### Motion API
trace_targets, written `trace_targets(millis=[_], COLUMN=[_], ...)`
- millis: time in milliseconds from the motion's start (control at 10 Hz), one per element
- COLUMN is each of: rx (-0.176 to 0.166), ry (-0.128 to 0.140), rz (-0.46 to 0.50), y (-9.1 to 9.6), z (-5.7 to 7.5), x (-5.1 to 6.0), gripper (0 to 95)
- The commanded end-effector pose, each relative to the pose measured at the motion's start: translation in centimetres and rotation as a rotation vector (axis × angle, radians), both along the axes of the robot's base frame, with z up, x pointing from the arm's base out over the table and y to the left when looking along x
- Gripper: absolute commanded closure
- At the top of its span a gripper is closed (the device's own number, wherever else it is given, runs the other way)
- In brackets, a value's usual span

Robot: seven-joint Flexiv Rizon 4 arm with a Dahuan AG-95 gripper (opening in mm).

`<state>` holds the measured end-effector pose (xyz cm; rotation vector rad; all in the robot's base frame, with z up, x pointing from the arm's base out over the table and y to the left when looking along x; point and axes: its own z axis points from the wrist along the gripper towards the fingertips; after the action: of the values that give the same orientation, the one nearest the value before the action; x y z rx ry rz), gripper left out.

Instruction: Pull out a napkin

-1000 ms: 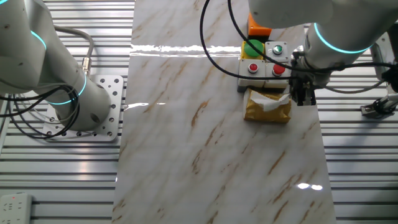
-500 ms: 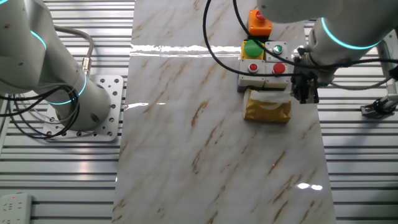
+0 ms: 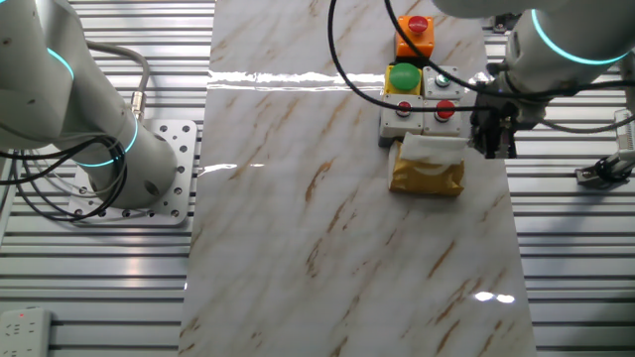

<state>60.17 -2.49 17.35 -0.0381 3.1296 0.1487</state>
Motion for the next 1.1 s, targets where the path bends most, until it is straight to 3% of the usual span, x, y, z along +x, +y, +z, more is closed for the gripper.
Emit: trace_targets(millis=[100,400,700,1100], rx=[0.001,0.003,0.005,0.005], ry=[0.006,0.02,0.019,0.041], rz=[0.0,0.0,0.002,-0.007], y=[-0.1,-0.3,-0.6,-0.3], z=[0.4,2.2,3.0,5.5], x=[-0.5,-1.7,-3.0,-4.1], gripper=[95.0,95.0,95.0,95.0])
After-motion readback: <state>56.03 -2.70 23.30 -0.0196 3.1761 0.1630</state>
